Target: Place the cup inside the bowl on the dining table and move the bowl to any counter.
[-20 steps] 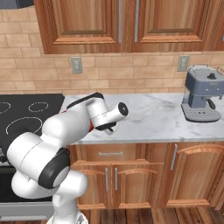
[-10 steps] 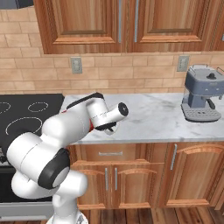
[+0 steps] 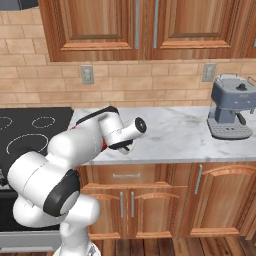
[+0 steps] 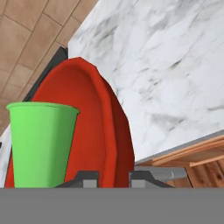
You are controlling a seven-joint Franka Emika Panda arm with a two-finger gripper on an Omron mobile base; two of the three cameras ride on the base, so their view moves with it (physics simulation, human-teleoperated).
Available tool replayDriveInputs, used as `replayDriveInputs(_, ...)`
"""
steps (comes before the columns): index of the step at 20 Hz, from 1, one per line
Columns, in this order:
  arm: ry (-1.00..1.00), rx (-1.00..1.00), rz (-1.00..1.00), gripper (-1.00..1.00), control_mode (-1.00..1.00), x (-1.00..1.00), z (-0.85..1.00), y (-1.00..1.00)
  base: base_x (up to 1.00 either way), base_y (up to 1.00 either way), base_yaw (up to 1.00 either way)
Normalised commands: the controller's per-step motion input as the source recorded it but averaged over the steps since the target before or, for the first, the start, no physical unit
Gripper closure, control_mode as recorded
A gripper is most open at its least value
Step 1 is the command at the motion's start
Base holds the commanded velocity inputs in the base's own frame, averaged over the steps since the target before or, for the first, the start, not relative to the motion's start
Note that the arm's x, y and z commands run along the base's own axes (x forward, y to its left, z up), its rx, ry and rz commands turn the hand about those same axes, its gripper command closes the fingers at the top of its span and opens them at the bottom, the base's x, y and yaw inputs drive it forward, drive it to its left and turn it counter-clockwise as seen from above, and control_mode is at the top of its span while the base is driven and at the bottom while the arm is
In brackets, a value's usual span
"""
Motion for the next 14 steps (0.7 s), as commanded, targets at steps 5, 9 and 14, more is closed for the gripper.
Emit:
replayDriveInputs(5, 0.00, 0.00, 0.00, 1.00, -1.00, 0.00, 0.00, 0.00, 0.00, 0.00, 0.00)
replayDriveInputs(9, 0.00, 0.00, 0.00, 1.00, -1.00, 0.16, 0.00, 0.02, 0.00, 0.00, 0.00)
replayDriveInputs(14, 0.00, 0.00, 0.00, 1.00, -1.00, 0.33, 0.00, 0.02, 0.00, 0.00, 0.00)
